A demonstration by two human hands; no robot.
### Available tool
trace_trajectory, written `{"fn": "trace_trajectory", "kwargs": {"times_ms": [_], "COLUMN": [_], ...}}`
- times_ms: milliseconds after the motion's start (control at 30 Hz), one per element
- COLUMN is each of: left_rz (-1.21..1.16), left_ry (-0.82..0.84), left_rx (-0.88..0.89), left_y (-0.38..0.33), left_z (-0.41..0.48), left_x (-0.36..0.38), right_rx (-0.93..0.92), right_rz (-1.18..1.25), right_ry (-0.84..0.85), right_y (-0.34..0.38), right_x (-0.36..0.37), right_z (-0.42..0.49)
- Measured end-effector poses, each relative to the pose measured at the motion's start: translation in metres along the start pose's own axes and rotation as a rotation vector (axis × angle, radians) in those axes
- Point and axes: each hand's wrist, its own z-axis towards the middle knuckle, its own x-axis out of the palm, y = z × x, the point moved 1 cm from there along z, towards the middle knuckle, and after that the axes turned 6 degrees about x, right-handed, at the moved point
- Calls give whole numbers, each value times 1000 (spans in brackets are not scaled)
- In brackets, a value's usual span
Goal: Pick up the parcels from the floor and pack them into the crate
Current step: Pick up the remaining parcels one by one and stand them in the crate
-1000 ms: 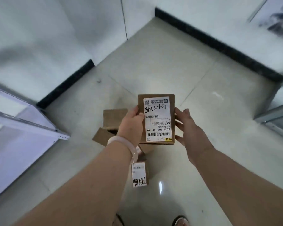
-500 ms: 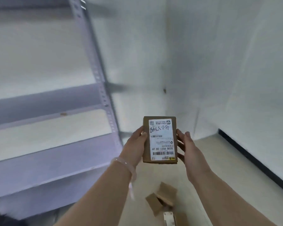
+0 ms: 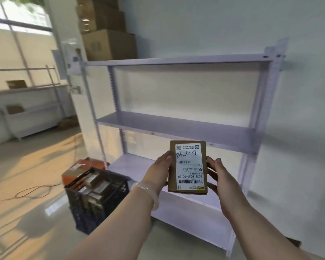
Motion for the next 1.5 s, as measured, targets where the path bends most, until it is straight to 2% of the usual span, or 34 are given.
{"fn": "trace_trajectory", "kwargs": {"times_ms": [300,433,533,867,1067,1200,1300,1500], "left_rz": [-15,-31,-11,-212,-152,-166,-166,-182], "left_ry": [-178,-226,-237,-335,-299,-334,-343,-247], "left_rx": [-58,-63,-59,-152,-193,-248,-268,-390], "left_y": [44,50,49,97,120,128,143,199], "left_z": [6,19,34,122,210,268,308,379], "left_x": [-245,-348,-399,-499,-533,-563,-581,-593], "right_rx": [58,94,93,27,64,88,136,310], "right_rz": [-34,-22,-35,-189,-145,-160,-145,-118], "right_ry": [210,240,263,281,319,377,368,274], "right_y": [-20,-18,-18,-37,-56,-60,-70,-125], "right_x": [246,348,402,513,558,585,602,617], "right_z": [27,42,57,145,239,300,347,406]}}
